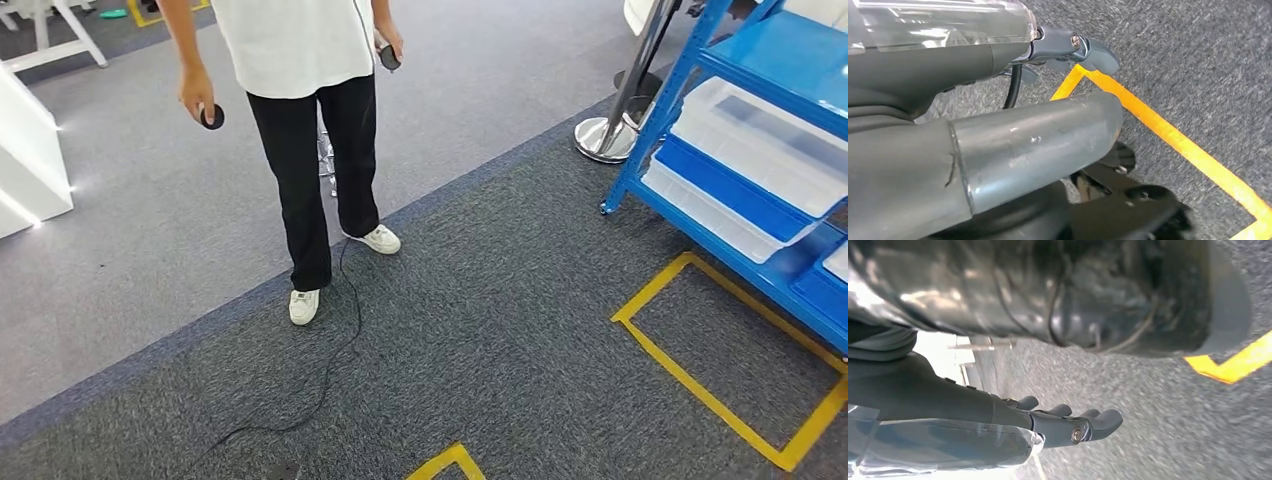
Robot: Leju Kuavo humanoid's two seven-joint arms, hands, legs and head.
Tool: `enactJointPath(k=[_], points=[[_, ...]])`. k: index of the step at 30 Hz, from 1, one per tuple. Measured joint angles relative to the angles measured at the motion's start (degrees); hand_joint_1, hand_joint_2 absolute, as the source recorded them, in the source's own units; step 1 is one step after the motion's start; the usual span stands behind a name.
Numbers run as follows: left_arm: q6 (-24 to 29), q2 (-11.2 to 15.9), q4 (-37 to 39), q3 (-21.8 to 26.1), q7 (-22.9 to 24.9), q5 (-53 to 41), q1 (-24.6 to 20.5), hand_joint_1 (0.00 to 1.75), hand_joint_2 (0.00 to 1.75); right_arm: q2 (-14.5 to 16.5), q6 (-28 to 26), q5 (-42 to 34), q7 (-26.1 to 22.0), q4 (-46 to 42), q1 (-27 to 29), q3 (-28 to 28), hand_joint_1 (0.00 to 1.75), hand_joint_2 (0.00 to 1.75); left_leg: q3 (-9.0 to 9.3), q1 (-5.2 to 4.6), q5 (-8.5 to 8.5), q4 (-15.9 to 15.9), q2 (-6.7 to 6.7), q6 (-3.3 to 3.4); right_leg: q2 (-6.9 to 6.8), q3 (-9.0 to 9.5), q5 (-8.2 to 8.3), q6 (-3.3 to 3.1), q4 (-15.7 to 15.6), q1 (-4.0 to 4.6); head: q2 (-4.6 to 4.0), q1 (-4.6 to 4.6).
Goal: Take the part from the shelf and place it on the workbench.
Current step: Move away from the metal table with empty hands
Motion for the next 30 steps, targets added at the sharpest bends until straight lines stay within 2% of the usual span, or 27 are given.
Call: enactJointPath(k=[1,2,3,4,5,6,7,8,10,12,13,14,15,16,17,19,20,21,23,25,27,28,29,30], points=[[0.04,0.00,0.00,0.01,0.33,-0.05,0.06,0.00,0.00,-0.01,0.01,0.01,-0.01,0.00,0.05,-0.10,0.00,0.00,0.90,-0.12,2.06,-2.46,-0.30,0.43,0.81,0.12,0.00,-0.01,0.00,0.15,0.00,-0.01],[0.03,0.01,0.00,0.03,0.78,-0.09,0.07,0.00,0.00,0.00,0.00,0.04,-0.08,0.00,0.10,-0.20,0.00,0.00,2.49,-0.28,4.50,-6.33,-1.09,1.02,1.55,0.24,0.00,-0.01,0.00,0.24,0.00,0.00],[-0.04,0.07,0.00,0.07,1.29,-0.14,0.11,0.00,0.00,0.13,-0.01,0.12,-0.21,0.01,0.10,-0.27,0.00,0.00,4.17,-0.42,6.43,-10.39,-2.42,1.73,2.25,0.28,0.01,0.03,0.06,0.38,0.00,0.03],[-0.14,0.11,0.01,0.10,1.72,-0.25,0.15,0.00,0.00,0.22,-0.05,0.21,-0.33,0.00,0.09,-0.33,0.00,0.00,5.46,-0.55,7.61,-13.55,-3.56,2.22,2.91,0.21,0.05,0.14,0.12,0.35,0.00,0.03],[-0.25,0.16,0.01,0.13,2.04,-0.36,0.16,0.00,0.00,0.32,-0.10,0.34,-0.39,0.00,0.09,-0.35,0.00,0.00,6.15,-0.66,8.04,-15.37,-4.42,2.54,3.45,0.06,0.11,0.31,0.17,0.26,0.00,0.04],[-0.31,0.20,0.02,0.14,2.26,-0.48,0.16,0.00,0.00,0.40,-0.14,0.46,-0.44,0.00,0.14,-0.37,0.00,0.00,6.42,-0.76,7.96,-16.09,-4.62,2.68,4.04,-0.14,0.23,0.62,0.17,0.11,0.00,0.03],[-0.35,0.16,0.02,0.13,2.37,-0.55,0.12,0.00,0.00,0.38,-0.18,0.56,-0.47,0.00,0.26,-0.40,0.00,0.00,6.57,-0.78,8.10,-16.48,-4.09,2.67,4.69,-0.33,0.40,1.02,0.05,-0.04,0.00,0.02],[-0.39,0.10,0.02,0.14,2.43,-0.58,0.06,0.00,0.00,0.36,-0.21,0.63,-0.57,0.01,0.38,-0.44,0.00,0.00,6.78,-0.66,8.38,-16.91,-3.46,2.75,4.66,-0.44,0.41,1.33,0.11,-0.10,0.00,0.02],[-0.48,-0.08,0.01,0.15,2.22,-0.70,0.09,0.00,0.00,0.34,-0.28,0.73,-0.96,0.02,0.44,-0.52,0.00,0.00,7.28,-0.34,9.02,-18.03,-1.97,3.16,2.18,-1.41,-1.09,2.00,2.04,0.01,0.00,0.17],[-0.54,-0.24,0.00,0.16,1.26,-0.85,0.23,0.00,0.00,0.31,-0.43,0.85,-1.39,0.02,0.26,-0.66,0.00,0.00,7.43,-0.31,9.17,-18.47,-0.40,3.47,-1.07,-4.28,-4.73,2.64,7.99,-0.17,0.00,0.32],[-0.46,-0.27,0.00,0.20,0.59,-0.85,0.30,0.00,0.00,0.27,-0.49,0.95,-1.25,0.02,0.19,-0.76,0.00,0.00,7.39,-0.33,9.10,-18.43,0.44,3.47,-1.66,-6.01,-6.34,2.97,11.51,-0.39,0.00,0.32],[-0.34,-0.28,0.00,0.26,-0.02,-0.74,0.30,0.00,0.00,0.20,-0.46,1.06,-0.73,0.02,0.18,-0.89,0.00,0.00,7.37,-0.30,8.99,-18.38,1.26,3.38,-1.97,-7.17,-7.08,3.30,13.96,-0.64,0.00,0.33],[-0.23,-0.28,0.00,0.37,-0.45,-0.57,0.27,0.00,0.00,0.10,-0.34,1.15,0.14,0.02,0.22,-1.03,0.00,0.00,7.39,-0.24,8.86,-18.30,2.05,3.22,-2.24,-7.33,-6.70,3.62,14.50,-0.88,0.00,0.33],[-0.16,-0.28,0.00,0.54,-0.74,-0.33,0.19,0.00,0.00,-0.02,-0.20,1.21,1.15,0.02,0.27,-1.19,0.00,0.00,7.45,-0.13,8.68,-18.14,2.73,3.01,-2.62,-6.21,-5.23,3.90,12.60,-1.10,0.00,0.33],[-0.16,-0.28,0.00,0.73,-0.88,-0.12,0.09,0.00,0.00,-0.15,-0.07,1.21,1.97,0.02,0.32,-1.34,0.00,0.00,7.53,-0.01,8.42,-17.89,3.36,2.71,-3.35,-4.13,-3.23,4.14,8.90,-1.29,0.00,0.34],[-0.16,-0.20,0.00,1.18,-1.04,0.14,-0.10,0.00,0.00,-0.33,0.04,1.16,2.68,0.01,0.31,-1.61,0.00,0.00,7.58,-0.08,7.74,-17.26,4.43,1.88,-5.07,-0.53,-0.91,3.86,2.24,-1.20,0.00,0.31],[-0.15,-0.14,0.00,1.37,-1.09,0.19,-0.23,0.00,0.00,-0.38,0.04,1.14,2.72,-0.01,0.30,-1.69,0.00,0.00,7.63,-0.20,7.44,-17.03,4.87,1.45,-5.47,0.23,-0.66,3.47,0.68,-1.06,0.00,0.26],[-0.13,-0.08,0.00,1.54,-1.15,0.27,-0.39,0.00,0.00,-0.39,0.05,1.13,2.73,-0.03,0.30,-1.78,0.00,0.00,7.77,-0.34,7.24,-16.95,5.29,1.05,-5.37,0.26,-0.92,2.94,0.42,-0.85,0.00,0.22],[-0.02,-0.04,0.00,1.74,-1.21,0.50,-0.70,0.00,0.00,-0.39,0.04,1.07,2.74,-0.04,0.42,-2.03,0.00,0.00,8.20,-0.26,6.95,-16.93,5.76,0.40,-4.29,0.18,-0.81,2.08,0.32,-0.87,0.00,0.18],[0.12,-0.05,0.00,1.90,-0.91,0.70,-0.86,0.00,0.00,-0.39,0.02,1.03,2.58,-0.04,0.42,-2.24,0.00,0.00,7.72,0.01,5.30,-15.05,3.74,-0.16,-3.33,0.23,-0.64,1.30,0.14,-1.09,0.00,0.12],[0.13,-0.09,0.00,2.11,0.11,0.51,-0.77,0.00,0.00,-0.38,0.01,1.05,2.13,-0.04,0.26,-2.33,0.00,0.00,4.91,0.16,1.61,-8.66,0.92,-0.40,-2.29,0.21,-0.53,0.76,0.08,-1.08,0.00,0.05],[0.11,-0.13,0.00,2.19,0.74,0.33,-0.64,0.00,0.00,-0.37,0.02,1.09,1.91,-0.04,0.20,-2.36,0.00,0.00,3.03,0.15,-0.11,-4.71,0.35,-0.39,-1.67,0.16,-0.52,0.62,0.11,-0.96,0.00,0.04],[0.12,-0.18,0.00,2.23,1.29,0.15,-0.49,0.00,0.00,-0.36,0.04,1.17,1.79,-0.04,0.18,-2.42,0.00,0.00,1.47,0.15,-0.95,-1.62,0.15,-0.33,-0.95,0.15,-0.51,0.57,0.14,-0.84,0.00,0.04],[0.17,-0.22,0.00,2.25,1.67,0.04,-0.37,0.00,0.00,-0.35,0.11,1.30,1.78,-0.04,0.18,-2.49,0.00,0.00,0.71,0.14,-0.62,-0.43,0.06,-0.20,-0.17,0.17,-0.52,0.55,0.19,-0.73,0.00,0.04]])
